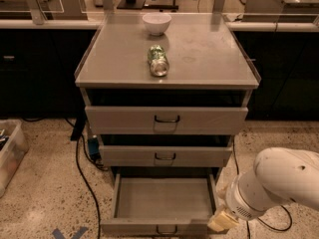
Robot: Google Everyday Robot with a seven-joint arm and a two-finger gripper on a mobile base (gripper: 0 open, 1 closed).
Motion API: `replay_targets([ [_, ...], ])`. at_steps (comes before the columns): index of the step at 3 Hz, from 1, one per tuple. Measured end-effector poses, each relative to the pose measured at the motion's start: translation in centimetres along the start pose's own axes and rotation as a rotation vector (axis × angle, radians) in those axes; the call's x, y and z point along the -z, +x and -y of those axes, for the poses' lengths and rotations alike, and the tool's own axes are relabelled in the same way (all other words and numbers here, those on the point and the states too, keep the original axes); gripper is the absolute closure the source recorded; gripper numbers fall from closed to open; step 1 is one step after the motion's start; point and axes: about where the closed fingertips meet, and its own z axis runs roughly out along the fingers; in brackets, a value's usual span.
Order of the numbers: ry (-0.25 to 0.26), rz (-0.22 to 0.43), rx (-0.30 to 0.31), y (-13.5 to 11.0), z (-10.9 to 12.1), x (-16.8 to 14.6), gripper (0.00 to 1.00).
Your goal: Close bottom drawer
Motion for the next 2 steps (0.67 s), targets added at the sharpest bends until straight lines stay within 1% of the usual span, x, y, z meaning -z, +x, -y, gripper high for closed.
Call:
replay_targets([
  [2,-0.001,-0.003,0.001,0.02,-0.1,0.03,0.89],
])
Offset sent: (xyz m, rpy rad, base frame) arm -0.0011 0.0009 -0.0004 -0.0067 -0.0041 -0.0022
